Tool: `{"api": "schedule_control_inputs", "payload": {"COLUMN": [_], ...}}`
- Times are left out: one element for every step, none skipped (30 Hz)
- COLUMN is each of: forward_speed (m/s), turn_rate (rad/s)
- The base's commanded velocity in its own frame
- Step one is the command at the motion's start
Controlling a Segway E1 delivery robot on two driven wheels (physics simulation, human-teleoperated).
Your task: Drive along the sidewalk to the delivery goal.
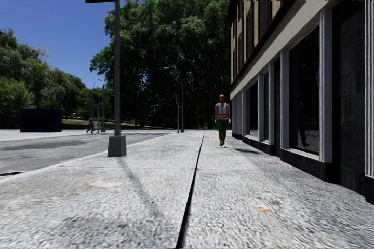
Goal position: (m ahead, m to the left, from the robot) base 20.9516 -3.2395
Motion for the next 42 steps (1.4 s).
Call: {"api": "schedule_control_inputs", "payload": {"forward_speed": [2.00,2.00,2.00,2.00,2.00,2.00,2.00,2.00,2.00,2.00,2.00,2.00,2.00,2.00,2.00,2.00,2.00,2.00,2.00,2.00,2.00,2.00,2.00,2.00,2.00,2.00,2.00,2.00,2.00,2.00,2.00,2.00,2.00,2.00,2.00,2.00,2.00,2.00,2.00,2.00,2.00,2.00], "turn_rate": [0.27,0.27,0.27,0.27,0.27,0.27,0.27,0.27,0.25,0.12,0.12,0.00,0.00,0.00,0.00,0.00,0.00,0.00,0.00,0.00,0.00,0.00,0.00,0.00,0.00,0.00,0.00,0.00,0.00,0.00,0.00,0.00,0.00,0.00,0.00,0.00,0.00,0.00,0.00,0.00,0.00,0.00]}}
